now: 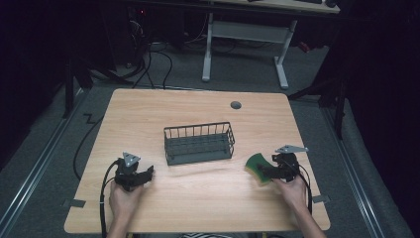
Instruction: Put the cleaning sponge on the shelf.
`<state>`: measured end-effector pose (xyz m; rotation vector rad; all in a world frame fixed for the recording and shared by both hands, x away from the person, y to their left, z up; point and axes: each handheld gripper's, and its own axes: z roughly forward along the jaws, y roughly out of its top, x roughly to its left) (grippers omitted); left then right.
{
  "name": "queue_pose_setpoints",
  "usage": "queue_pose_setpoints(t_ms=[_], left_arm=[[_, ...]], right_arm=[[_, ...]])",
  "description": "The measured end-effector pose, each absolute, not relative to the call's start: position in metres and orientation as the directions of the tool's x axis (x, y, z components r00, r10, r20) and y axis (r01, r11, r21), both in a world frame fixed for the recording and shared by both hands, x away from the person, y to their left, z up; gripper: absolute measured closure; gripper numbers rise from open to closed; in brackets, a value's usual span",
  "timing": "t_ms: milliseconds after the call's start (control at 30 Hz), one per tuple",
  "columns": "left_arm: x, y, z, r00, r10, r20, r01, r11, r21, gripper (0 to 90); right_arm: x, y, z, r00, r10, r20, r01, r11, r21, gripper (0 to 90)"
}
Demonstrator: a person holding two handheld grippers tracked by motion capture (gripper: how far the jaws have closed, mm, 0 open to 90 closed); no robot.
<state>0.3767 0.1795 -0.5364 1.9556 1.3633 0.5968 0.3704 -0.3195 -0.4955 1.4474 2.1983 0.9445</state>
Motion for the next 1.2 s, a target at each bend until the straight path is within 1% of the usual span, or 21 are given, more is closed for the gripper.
queue_pose_setpoints(t_ms=[167, 200, 300, 400, 467, 500, 533, 767, 900, 1200], left_arm=[[0.377, 0.179, -0.536, 0.345, 0.938, -0.008, 0.631, -0.226, 0.742, 29.5], [0.377, 0.179, -0.536, 0.343, 0.939, -0.008, 0.632, -0.225, 0.742, 29.5], [0.376, 0.179, -0.536, 0.341, 0.94, -0.007, 0.633, -0.224, 0.741, 29.5], [0.376, 0.179, -0.536, 0.343, 0.939, -0.012, 0.634, -0.222, 0.741, 29.6], [0.376, 0.179, -0.536, 0.343, 0.939, -0.012, 0.634, -0.222, 0.741, 29.6], [0.376, 0.179, -0.536, 0.343, 0.939, -0.012, 0.634, -0.222, 0.741, 29.6], [0.376, 0.179, -0.536, 0.343, 0.939, -0.012, 0.634, -0.222, 0.741, 29.7], [0.376, 0.18, -0.536, 0.343, 0.939, -0.016, 0.635, -0.219, 0.741, 29.7], [0.376, 0.18, -0.536, 0.343, 0.939, -0.019, 0.635, -0.218, 0.741, 29.6], [0.376, 0.181, -0.536, 0.343, 0.939, -0.025, 0.635, -0.212, 0.743, 29.6]], right_arm=[[0.37, -0.316, -0.502, -0.441, 0.895, 0.072, 0.681, 0.281, 0.676, 17.2], [0.371, -0.315, -0.505, -0.451, 0.89, 0.062, 0.689, 0.303, 0.659, 15.4], [0.373, -0.312, -0.508, -0.461, 0.885, 0.056, 0.695, 0.321, 0.643, 15.4], [0.375, -0.31, -0.511, -0.468, 0.883, 0.049, 0.711, 0.343, 0.614, 16.4], [0.376, -0.31, -0.513, -0.47, 0.881, 0.047, 0.721, 0.353, 0.597, 19.3], [0.376, -0.31, -0.513, -0.47, 0.881, 0.047, 0.721, 0.353, 0.597, 19.3], [0.376, -0.31, -0.513, -0.471, 0.882, 0.034, 0.719, 0.361, 0.593, 22.3], [0.376, -0.31, -0.509, -0.486, 0.874, 0.029, 0.736, 0.391, 0.553, 24.8], [0.376, -0.309, -0.507, -0.486, 0.874, 0.018, 0.736, 0.398, 0.548, 25.3], [0.373, -0.31, -0.498, -0.486, 0.874, 0.036, 0.731, 0.383, 0.565, 25.9]])
